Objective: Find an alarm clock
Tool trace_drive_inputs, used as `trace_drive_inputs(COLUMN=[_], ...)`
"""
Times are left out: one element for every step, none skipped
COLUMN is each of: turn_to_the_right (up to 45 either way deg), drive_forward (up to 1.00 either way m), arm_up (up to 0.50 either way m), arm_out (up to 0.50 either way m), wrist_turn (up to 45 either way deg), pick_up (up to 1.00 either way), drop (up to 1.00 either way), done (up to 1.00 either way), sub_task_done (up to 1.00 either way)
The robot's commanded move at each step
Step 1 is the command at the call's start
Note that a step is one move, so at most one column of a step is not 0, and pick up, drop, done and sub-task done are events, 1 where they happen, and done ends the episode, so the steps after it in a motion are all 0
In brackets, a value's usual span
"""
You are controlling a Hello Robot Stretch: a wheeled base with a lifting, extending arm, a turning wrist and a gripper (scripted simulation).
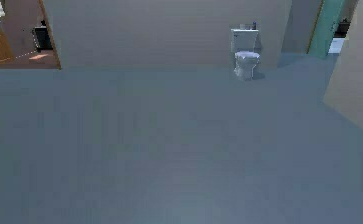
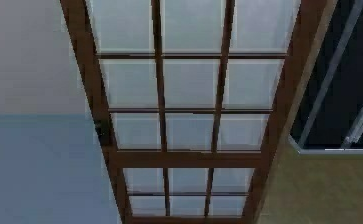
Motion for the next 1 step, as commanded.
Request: trace_drive_inputs(turn_to_the_right=[0.0], drive_forward=[0.45], arm_up=[0.0], arm_out=[0.0], wrist_turn=[0.0], pick_up=[0.0], drop=[0.0], done=[0.0], sub_task_done=[0.0])
